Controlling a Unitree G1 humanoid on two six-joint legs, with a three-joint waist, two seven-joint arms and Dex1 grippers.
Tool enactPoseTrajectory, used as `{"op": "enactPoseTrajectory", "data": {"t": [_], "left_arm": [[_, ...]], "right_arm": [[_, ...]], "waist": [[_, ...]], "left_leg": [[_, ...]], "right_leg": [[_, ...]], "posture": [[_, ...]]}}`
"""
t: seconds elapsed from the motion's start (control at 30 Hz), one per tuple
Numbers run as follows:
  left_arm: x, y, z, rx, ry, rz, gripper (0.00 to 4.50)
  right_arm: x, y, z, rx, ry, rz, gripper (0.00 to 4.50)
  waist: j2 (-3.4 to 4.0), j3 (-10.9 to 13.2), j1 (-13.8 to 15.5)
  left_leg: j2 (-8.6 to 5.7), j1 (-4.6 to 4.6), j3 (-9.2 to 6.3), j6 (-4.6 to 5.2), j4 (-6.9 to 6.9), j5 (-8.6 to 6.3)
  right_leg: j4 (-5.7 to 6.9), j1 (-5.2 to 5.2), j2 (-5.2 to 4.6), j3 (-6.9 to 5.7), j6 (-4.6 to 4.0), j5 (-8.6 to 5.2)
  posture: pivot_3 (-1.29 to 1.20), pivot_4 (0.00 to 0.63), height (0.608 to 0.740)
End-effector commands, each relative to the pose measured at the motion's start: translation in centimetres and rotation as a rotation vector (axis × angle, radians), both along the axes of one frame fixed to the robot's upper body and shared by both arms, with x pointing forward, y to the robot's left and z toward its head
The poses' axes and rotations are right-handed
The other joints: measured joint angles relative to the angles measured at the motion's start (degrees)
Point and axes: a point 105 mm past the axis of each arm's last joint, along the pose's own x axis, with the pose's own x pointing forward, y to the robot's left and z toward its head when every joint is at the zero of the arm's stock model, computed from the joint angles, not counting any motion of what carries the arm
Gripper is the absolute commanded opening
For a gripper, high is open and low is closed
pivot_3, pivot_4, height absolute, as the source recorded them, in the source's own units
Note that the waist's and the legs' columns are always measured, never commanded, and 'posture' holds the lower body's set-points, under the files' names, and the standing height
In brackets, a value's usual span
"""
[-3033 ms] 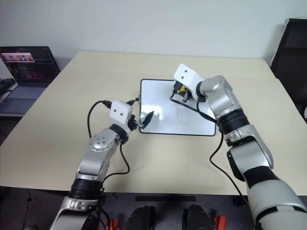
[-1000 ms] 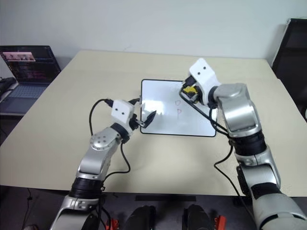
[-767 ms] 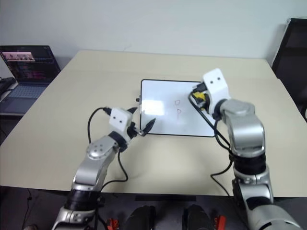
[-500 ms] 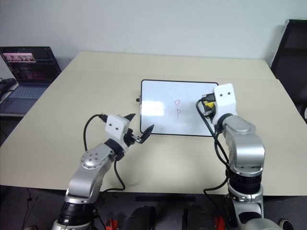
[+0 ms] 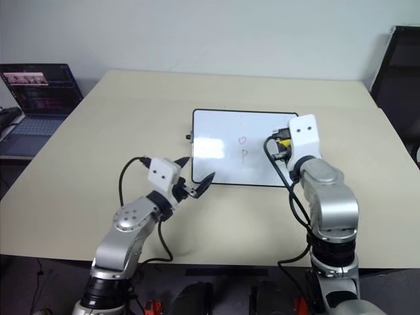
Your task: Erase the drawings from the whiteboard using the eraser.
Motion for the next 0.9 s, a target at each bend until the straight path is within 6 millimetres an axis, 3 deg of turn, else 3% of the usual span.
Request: {"op": "enactPoseTrajectory", "data": {"t": [0.03, 0.27, 0.4, 0.7, 0.9], "left_arm": [[-0.2, -1.9, 1.3, 0.044, -0.082, -0.092, 4.50], [0.2, -2.8, 1.1, 0.050, -0.094, -0.120, 4.50], [0.3, -2.4, 0.6, 0.060, -0.087, -0.089, 4.50], [0.4, -2.1, 1.0, 0.058, -0.105, -0.055, 4.50], [0.1, -2.4, 1.3, 0.051, -0.114, -0.053, 4.50]], "right_arm": [[0.4, 2.4, 1.9, -0.043, -0.077, 0.139, 0.94], [2.1, 5.3, 1.8, -0.206, -0.072, 0.319, 0.94], [3.5, 5.5, 2.2, -0.269, -0.090, 0.349, 0.94], [6.4, 5.4, 1.1, -0.433, -0.084, 0.401, 0.94], [7.1, 5.9, -0.9, -0.476, -0.046, 0.447, 0.94]], "waist": [[0.00, 0.0, 0.0], [0.00, 0.0, -0.1], [0.00, 0.0, 0.0], [0.00, 0.0, -0.1], [0.00, 0.0, -0.1]], "left_leg": [[0.00, 0.01, 0.01, 0.00, 0.00, 0.00], [0.01, 0.00, 0.01, 0.00, -0.01, 0.00], [0.00, -0.02, 0.01, 0.00, 0.00, 0.00], [0.02, -0.02, 0.03, 0.01, -0.01, 0.00], [0.04, 0.00, 0.02, 0.00, -0.01, 0.00]], "right_leg": [[0.00, 0.00, 0.00, 0.00, 0.00, 0.00], [-0.01, -0.02, 0.02, 0.01, 0.00, 0.00], [-0.02, -0.02, 0.00, 0.00, 0.00, 0.00], [-0.01, -0.02, -0.01, 0.02, -0.01, 0.00], [-0.01, -0.02, -0.01, 0.01, -0.01, 0.01]], "posture": [[0.00, 0.150, 0.740], [0.00, 0.150, 0.740], [0.00, 0.150, 0.740], [0.00, 0.150, 0.740], [0.00, 0.150, 0.740]]}}
